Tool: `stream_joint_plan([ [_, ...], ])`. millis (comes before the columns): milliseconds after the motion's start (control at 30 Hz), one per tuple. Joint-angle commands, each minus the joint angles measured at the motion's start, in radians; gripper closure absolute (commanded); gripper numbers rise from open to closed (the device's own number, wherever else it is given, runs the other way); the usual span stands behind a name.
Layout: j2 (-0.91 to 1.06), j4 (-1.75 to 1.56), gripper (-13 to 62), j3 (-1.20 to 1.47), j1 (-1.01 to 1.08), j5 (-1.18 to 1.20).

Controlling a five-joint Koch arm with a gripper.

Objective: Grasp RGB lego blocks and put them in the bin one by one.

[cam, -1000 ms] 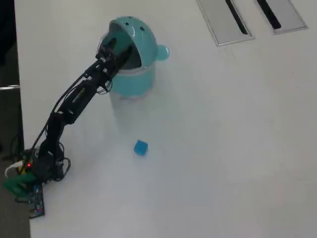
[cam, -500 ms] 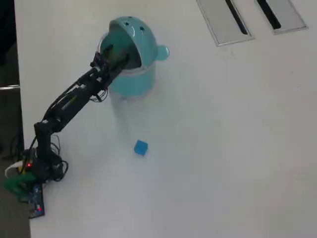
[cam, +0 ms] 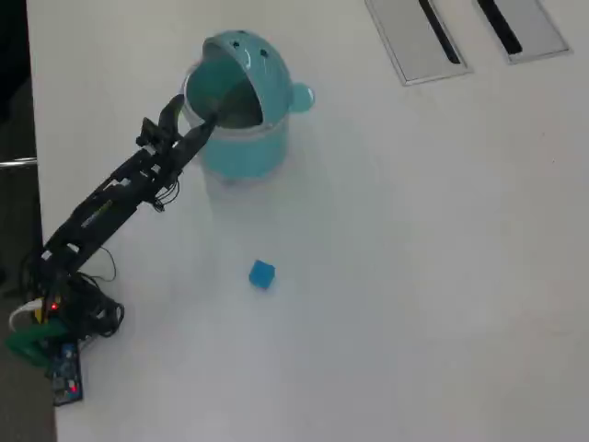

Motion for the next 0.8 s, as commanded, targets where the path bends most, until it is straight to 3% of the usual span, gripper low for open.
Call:
stream_joint_plan([
  [0,0.097,-0.049,17.2,0.009,0.014,0.011],
  [467,0.365,-0.049,17.1,0.423,0.287,0.075],
  [767,0.402,0.094,17.0,0.486,0.497,0.074],
])
